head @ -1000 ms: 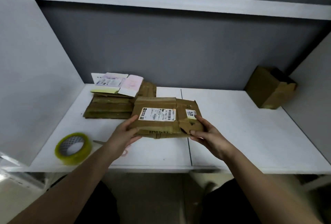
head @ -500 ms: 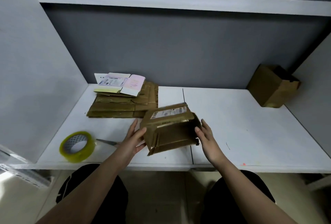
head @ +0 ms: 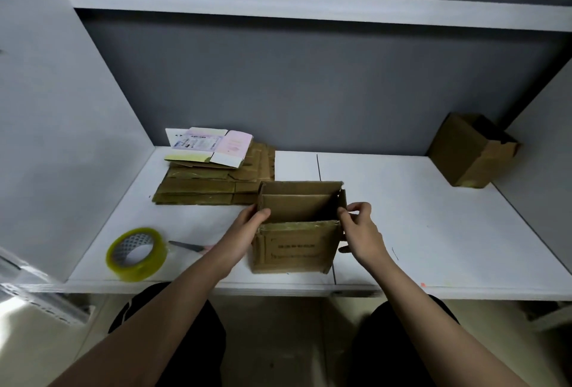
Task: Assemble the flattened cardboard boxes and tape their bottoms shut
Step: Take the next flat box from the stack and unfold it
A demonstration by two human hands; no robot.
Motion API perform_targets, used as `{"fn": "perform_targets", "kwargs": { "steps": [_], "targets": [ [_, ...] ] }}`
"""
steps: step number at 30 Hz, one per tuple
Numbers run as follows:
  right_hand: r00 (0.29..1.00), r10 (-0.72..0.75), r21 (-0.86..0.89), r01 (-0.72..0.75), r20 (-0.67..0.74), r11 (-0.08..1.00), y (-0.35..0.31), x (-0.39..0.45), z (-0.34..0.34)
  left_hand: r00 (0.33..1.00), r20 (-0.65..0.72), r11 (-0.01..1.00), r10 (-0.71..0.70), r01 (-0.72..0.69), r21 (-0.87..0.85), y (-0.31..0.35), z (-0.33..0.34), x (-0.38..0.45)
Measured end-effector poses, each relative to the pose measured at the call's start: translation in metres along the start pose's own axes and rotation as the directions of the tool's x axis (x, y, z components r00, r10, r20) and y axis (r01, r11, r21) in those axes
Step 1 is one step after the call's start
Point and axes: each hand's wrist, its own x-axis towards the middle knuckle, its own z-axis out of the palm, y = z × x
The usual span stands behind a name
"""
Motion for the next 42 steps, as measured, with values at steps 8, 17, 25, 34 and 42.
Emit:
{"fn": "perform_targets", "kwargs": {
  "steps": [8, 17, 25, 34, 42],
  "targets": [
    [0.988, -0.148, -0.004, 0.148, 0.044, 0.989, 0.004, -0.001, -0.007, 0.999, -0.035, 1.000, 0.005, -0.004, 0.008, 0.010, -0.004, 0.004],
    [0.926, -0.282, 0.238, 0.224, 0.250, 0.945, 0.022, -0.014, -0.006, 0.960, -0.024, 0.939, 0.280, -0.269, 0.215, -0.014, -0.011, -0.001],
    [0.948, -0.243, 0.141, 0.217, 0.204, 0.966, 0.023, -0.002, -0.004, 0.945, 0.026, 0.905, 0.325, -0.319, 0.281, -0.017, -0.015, 0.002],
    [0.968, -0.247, 0.160, 0.237, 0.041, 0.958, 0.015, 0.016, 0.006, 0.949, -0.125, 0.948, 0.289, -0.266, 0.176, -0.014, -0.009, 0.011],
    [0.904, -0.282, 0.200, 0.226, 0.321, 0.953, 0.014, 0.035, -0.010, 0.953, -0.070, 0.947, 0.296, -0.283, 0.152, -0.013, -0.012, 0.019]
  ]
}}
